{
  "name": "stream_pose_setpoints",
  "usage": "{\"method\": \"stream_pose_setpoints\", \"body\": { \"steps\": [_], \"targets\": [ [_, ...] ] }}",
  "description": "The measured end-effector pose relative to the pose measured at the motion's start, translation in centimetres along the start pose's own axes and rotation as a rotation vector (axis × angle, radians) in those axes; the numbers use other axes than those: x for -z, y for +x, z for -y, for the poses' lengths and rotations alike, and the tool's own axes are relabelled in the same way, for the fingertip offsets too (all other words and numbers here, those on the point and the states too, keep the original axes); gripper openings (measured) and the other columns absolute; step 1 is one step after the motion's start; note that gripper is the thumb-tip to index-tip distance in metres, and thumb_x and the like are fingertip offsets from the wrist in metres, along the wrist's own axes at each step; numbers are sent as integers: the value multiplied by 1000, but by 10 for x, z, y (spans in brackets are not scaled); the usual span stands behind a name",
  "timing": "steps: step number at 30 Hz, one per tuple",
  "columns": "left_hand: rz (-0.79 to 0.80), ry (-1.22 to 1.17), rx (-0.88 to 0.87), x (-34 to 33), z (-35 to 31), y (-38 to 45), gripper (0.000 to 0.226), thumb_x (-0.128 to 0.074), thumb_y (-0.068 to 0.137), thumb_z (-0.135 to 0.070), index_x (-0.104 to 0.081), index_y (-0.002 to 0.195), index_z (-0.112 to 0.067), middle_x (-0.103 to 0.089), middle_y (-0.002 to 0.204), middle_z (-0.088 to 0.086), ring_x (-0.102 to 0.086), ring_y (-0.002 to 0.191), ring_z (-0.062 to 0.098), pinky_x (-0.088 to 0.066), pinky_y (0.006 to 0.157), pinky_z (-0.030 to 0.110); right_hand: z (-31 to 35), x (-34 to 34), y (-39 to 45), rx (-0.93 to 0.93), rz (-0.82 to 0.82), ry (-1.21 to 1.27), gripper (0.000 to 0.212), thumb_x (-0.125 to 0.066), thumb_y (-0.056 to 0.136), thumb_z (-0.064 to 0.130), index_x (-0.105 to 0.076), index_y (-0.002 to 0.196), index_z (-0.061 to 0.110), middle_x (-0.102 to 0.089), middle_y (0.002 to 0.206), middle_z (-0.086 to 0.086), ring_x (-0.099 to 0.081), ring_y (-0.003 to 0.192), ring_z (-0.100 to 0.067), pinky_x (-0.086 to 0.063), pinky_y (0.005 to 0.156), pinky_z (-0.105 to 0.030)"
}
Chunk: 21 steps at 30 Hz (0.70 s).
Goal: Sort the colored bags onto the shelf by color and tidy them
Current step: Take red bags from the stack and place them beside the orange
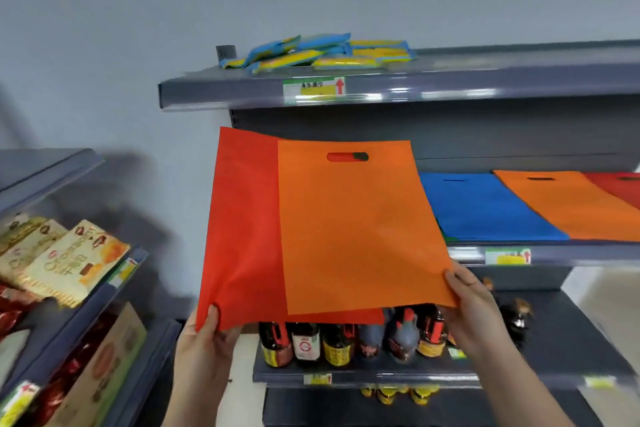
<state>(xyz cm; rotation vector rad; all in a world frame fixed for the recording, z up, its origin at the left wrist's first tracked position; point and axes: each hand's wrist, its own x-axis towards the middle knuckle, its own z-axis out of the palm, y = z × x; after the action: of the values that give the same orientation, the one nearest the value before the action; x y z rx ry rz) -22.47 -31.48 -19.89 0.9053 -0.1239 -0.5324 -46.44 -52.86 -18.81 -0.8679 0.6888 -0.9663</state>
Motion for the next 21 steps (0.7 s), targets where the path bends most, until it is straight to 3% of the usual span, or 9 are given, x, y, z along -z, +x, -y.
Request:
{"method": "stream_pose_setpoints", "body": {
  "steps": [6, 9, 11, 14, 16, 18, 21],
  "targets": [
    [40, -16, 128, -63, 65, -26, 56, -36, 99, -6, -76, 65, -25, -73, 76, -4, -69, 66, 7, -55, 54, 19, 49, 100, -17, 60, -135, -45, 25, -41, 99, 10, -63, 111, 12, -68, 92, -5, -60, 74, -16, -51, 55, -23],
    [56, -28, 201, -99, 101, -42, 40, -37, 99, -5, -71, 80, -15, -73, 82, -1, -70, 67, 6, -56, 54, 20, 76, 150, -26, 91, -197, -15, 26, -40, 99, 8, -64, 107, 13, -71, 92, -4, -64, 76, -13, -52, 53, -18],
    [59, -28, 234, -123, 123, -56, 41, -38, 99, -5, -72, 79, -15, -73, 80, -1, -70, 67, 6, -57, 55, 21, 93, 181, -30, 109, -226, 15, 26, -39, 98, 6, -63, 105, 13, -72, 88, -1, -66, 69, -8, -51, 52, -16],
    [51, -48, 280, -156, 149, -71, 27, -37, 99, -5, -62, 94, -13, -68, 95, 4, -70, 74, 11, -57, 57, 21, 117, 220, -35, 143, -273, 60, 25, -40, 97, 6, -64, 102, 14, -74, 85, 3, -68, 69, -4, -53, 54, -16],
    [58, -70, 308, -175, 163, -76, 29, -36, 99, -3, -63, 94, -14, -72, 88, 1, -71, 77, 12, -57, 57, 21, 131, 241, -38, 182, -300, 82, 17, -58, 84, 12, -72, 94, 15, -74, 89, 2, -69, 73, -6, -54, 56, -17],
    [55, -77, 316, -192, 175, -76, 44, -36, 99, -2, -73, 80, -16, -74, 77, -4, -71, 72, 9, -57, 57, 21, 143, 259, -37, 207, -330, 79, 19, -66, 67, 24, -77, 82, 20, -74, 86, 3, -70, 72, -6, -54, 56, -17],
    [54, -51, 305, -221, 188, -75, 29, -36, 99, -2, -59, 88, -15, -73, 72, -5, -70, 67, 5, -57, 61, 21, 154, 287, -21, 215, -388, 72, 25, -47, 91, 11, -71, 91, 16, -74, 81, 5, -69, 69, -5, -54, 55, -17]
  ]
}}
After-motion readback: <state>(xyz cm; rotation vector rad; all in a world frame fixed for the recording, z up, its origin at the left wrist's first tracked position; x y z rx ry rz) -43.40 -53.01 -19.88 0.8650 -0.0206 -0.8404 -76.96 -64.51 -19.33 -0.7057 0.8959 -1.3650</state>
